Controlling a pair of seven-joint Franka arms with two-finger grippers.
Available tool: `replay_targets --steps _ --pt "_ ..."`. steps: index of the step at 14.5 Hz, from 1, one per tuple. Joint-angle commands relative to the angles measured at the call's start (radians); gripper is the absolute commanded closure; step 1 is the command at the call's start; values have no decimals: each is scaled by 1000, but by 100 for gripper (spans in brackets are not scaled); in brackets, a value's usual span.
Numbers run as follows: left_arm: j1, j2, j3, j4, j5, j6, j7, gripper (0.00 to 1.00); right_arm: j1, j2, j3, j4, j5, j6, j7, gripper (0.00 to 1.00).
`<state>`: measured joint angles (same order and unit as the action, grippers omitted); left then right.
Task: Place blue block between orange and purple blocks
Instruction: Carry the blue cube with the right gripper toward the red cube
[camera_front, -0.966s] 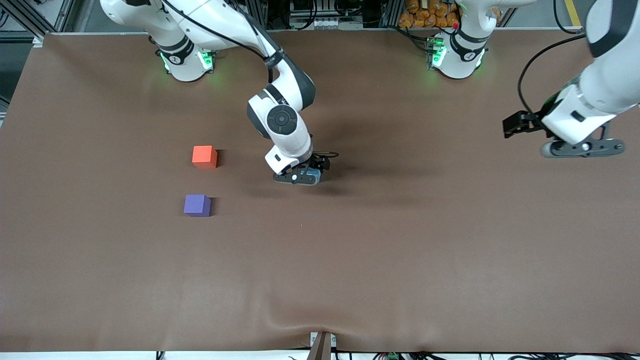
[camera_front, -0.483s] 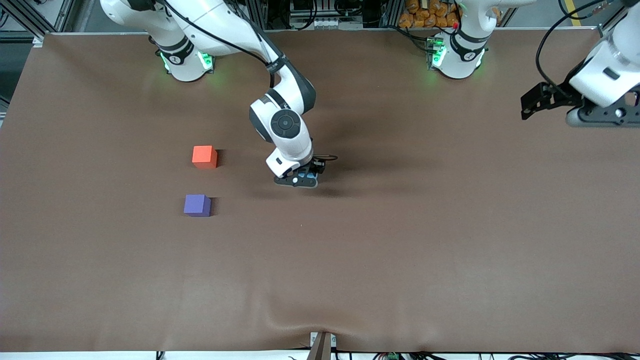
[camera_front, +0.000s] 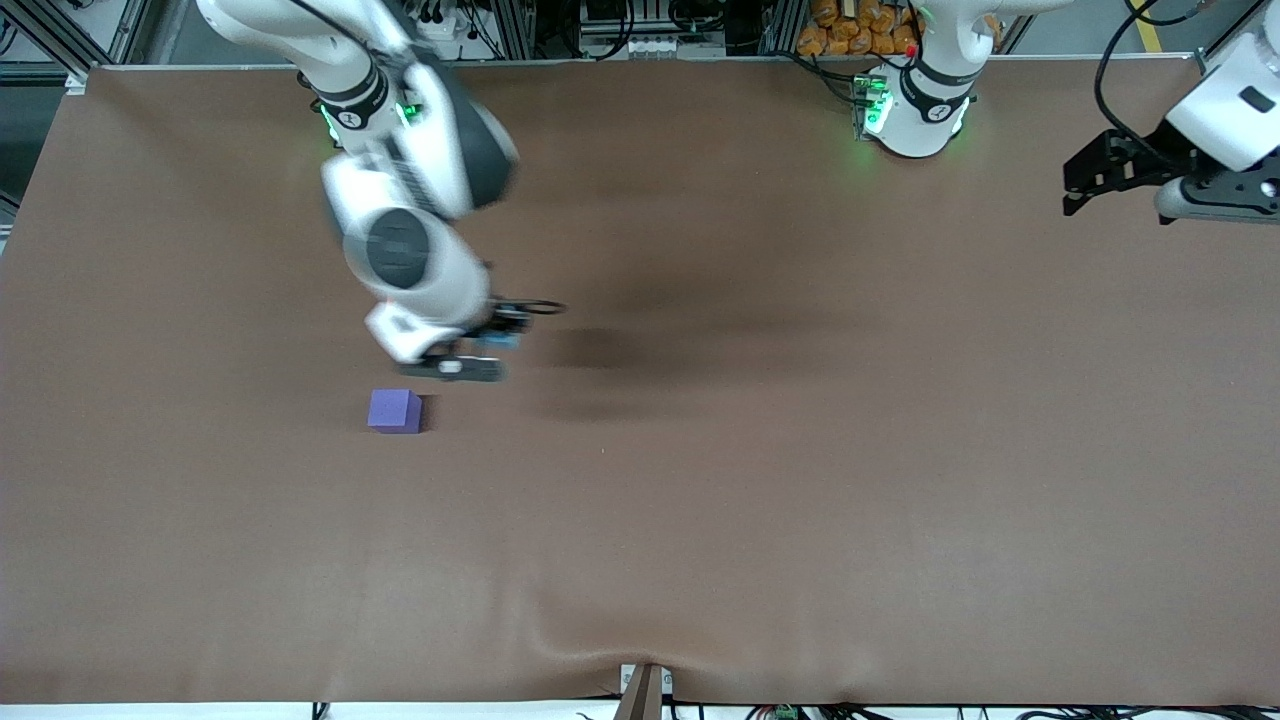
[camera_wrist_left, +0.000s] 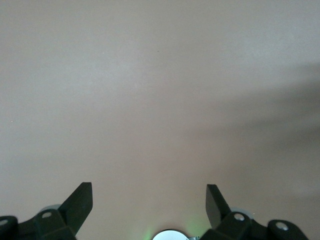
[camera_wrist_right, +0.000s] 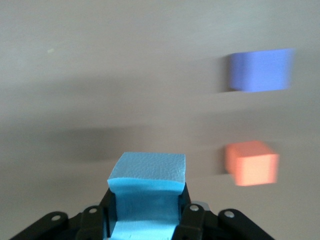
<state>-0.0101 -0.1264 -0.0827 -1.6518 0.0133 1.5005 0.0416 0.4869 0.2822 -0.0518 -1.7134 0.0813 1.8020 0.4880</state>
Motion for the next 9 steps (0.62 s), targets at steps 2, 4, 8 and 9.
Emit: replay_targets --steps 2,4,8,9 --pt "19 10 0 21 -3 -22 23 0 -154 -144 23 -288 -55 187 -194 100" --pt "18 11 -5 18 -3 -23 17 0 -195 -176 23 -397 -55 311 -256 100" --pt "12 25 -9 23 -6 -8 8 0 -244 -170 23 -428 -55 385 -292 100" --pt "13 25 -9 23 -9 0 6 0 -260 -169 23 -442 -55 411 -325 100"
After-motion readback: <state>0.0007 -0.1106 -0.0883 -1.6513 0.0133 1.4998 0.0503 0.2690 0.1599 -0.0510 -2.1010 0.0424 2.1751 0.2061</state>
